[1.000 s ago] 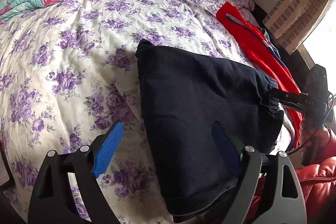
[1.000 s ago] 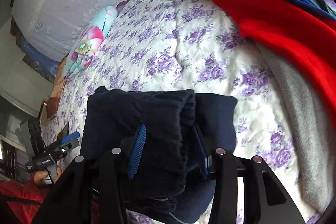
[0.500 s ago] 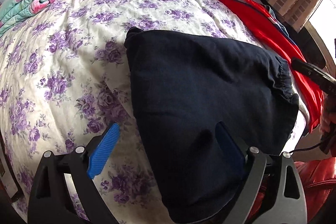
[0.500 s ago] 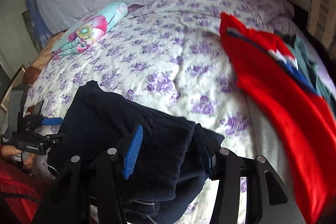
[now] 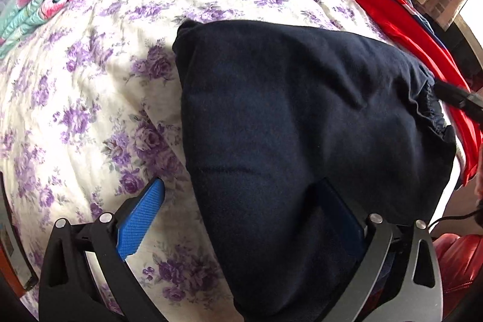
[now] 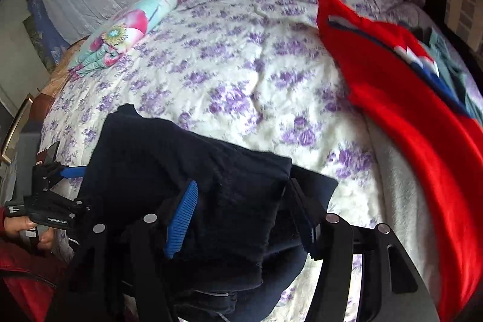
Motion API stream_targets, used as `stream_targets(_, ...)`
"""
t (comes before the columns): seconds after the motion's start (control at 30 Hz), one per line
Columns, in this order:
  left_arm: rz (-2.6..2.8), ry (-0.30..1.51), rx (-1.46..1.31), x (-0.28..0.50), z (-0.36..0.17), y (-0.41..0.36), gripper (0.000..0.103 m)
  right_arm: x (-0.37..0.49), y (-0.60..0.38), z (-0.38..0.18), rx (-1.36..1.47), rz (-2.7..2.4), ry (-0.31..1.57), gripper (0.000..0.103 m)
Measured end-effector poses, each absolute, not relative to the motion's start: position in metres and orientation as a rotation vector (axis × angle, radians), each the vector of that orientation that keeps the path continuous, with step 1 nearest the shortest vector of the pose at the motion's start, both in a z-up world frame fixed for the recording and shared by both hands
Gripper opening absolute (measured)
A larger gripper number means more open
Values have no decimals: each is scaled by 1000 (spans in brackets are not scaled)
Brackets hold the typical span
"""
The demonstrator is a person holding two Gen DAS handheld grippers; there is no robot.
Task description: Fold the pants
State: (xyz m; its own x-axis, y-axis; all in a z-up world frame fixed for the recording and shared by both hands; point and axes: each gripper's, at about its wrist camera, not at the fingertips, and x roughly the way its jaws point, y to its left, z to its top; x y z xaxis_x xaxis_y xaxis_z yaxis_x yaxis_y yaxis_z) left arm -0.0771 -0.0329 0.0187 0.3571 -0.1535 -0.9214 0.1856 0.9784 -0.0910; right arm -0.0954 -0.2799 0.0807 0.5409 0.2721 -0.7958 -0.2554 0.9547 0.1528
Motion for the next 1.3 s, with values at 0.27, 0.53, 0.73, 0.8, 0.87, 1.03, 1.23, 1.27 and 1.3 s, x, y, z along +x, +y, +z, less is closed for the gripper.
stream_targets(0.27,-198,1171,71,-73,21,-41,99,-89,-263,33,-63,301,1115,78)
stream_targets(0.53,-196,1178,65,-75,19,-40,99,-99,-274,44,-20,314,1090,80)
stream_targets(0.73,-193,1184,47,-74,16,-38,99,-104,-305,61,-1,271,1031,92)
stream_targets(0.8,-191,1185,43,-75,16,-38,99,-96,-320,54,72,240,1066,92)
stream_targets(0.87,-187,1185,44,-75,16,-38,99,-91,-333,48,191,236,1093,92)
stream_targets(1.03,-179,1185,44,-76,16,-40,99,-89,-335,39,334,277,1100,92)
stream_targets(1.23,-174,1190,23,-77,15,-40,99,-80,-331,31,353,315,1125,94)
stream_targets(1.27,-175,1192,15,-77,15,-39,99,-78,-332,29,358,320,1130,94)
stream_targets(1.3,-177,1194,8,-78,14,-39,99,-77,-332,26,362,325,1138,94)
